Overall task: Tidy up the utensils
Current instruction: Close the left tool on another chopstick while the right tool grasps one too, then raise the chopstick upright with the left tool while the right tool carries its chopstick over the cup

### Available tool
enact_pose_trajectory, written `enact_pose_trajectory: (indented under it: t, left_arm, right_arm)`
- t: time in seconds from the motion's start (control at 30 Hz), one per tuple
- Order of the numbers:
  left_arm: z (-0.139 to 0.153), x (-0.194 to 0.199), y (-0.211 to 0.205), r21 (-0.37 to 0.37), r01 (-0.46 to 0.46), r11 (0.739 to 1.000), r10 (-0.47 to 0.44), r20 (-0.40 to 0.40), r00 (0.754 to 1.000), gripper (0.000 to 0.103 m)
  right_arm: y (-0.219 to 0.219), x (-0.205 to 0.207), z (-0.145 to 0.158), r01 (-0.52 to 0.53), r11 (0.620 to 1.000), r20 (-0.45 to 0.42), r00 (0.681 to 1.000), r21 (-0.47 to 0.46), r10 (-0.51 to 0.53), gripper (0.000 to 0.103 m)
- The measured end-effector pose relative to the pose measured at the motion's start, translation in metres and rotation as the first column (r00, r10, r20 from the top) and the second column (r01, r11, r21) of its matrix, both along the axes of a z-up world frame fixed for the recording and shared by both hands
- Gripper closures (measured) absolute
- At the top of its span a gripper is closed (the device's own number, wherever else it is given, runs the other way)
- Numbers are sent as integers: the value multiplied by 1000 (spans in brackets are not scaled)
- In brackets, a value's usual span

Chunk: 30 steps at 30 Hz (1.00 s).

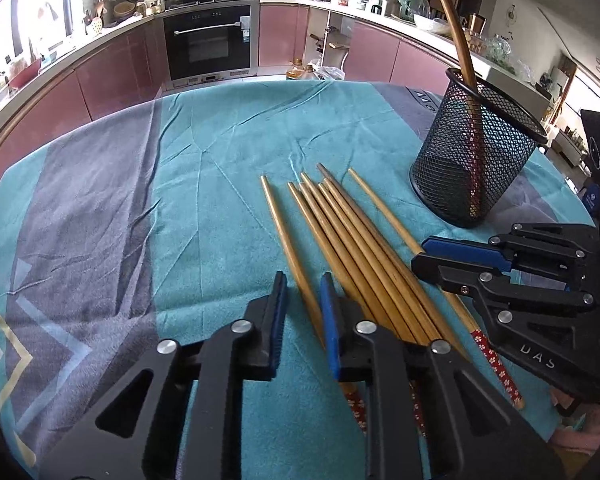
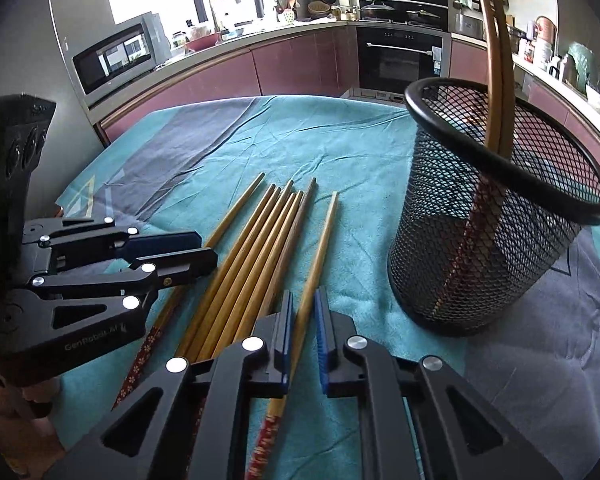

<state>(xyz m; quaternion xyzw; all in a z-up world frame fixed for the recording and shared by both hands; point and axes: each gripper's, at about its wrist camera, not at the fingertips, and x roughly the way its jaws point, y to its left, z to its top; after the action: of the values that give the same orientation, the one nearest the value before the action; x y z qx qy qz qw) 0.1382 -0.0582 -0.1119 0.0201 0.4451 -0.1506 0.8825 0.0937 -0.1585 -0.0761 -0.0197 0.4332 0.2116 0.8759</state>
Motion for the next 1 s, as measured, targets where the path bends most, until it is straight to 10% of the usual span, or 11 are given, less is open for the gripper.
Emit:
enact_pose_trajectory:
  t: [1.0]
  left_arm:
    - [52,-38,14,-167,53,984,-41,71,997,96]
  right_arm:
    - [-38,-34,50,-12,983,94,996,184,-6,97]
